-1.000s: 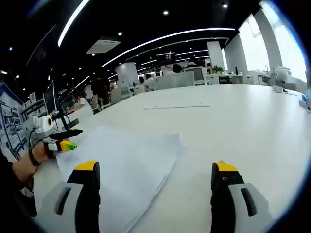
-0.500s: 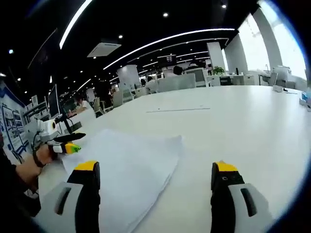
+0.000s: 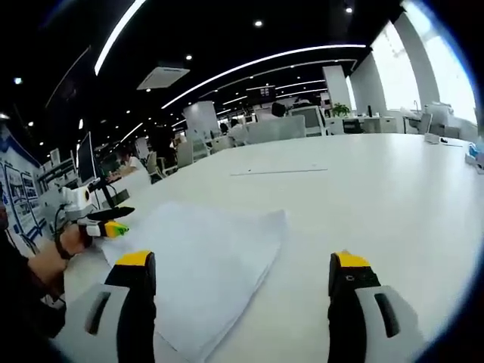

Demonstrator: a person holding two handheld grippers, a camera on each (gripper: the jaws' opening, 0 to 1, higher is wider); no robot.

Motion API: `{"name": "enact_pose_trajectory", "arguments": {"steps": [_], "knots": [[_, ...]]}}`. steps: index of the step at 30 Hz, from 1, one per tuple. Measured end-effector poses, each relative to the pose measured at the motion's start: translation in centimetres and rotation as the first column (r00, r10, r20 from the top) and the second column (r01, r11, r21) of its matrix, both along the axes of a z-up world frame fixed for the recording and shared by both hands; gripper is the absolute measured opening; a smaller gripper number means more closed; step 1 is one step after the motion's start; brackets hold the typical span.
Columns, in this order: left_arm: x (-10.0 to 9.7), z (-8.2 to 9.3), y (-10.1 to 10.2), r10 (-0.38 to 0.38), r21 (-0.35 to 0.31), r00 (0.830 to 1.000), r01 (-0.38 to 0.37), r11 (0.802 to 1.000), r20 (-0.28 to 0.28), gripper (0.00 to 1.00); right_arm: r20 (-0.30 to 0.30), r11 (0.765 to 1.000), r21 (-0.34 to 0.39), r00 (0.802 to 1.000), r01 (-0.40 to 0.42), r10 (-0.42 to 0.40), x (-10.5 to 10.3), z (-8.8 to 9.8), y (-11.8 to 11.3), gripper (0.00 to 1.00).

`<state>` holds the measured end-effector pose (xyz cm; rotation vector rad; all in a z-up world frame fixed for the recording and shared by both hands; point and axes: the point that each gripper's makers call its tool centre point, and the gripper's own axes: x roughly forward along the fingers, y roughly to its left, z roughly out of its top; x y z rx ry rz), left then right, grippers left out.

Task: Organize the stack of printing papers by aligning and flattening the scattered papers on the table

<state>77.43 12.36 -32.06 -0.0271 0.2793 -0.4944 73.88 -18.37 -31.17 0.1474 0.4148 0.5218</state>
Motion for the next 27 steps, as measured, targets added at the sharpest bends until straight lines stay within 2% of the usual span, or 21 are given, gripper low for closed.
{"name": "enact_pose_trajectory", "arguments": {"steps": [13, 27], "knots": [[-0.5, 0.3, 0.7, -0.002, 0.024, 1.000, 0.003, 1.000, -0.004, 0.97, -0.010, 1.000, -0.023, 1.000, -0.009, 0.008, -1.2, 0.0, -0.7, 0.90], [-1.6, 1.3, 2.1, 0.001, 0.041, 1.000, -0.001, 0.999, -0.014, 0.97, -0.009, 0.998, -0.057, 1.000, 0.021, -0.021, -2.8, 0.4, -3.0, 0.90]]}}
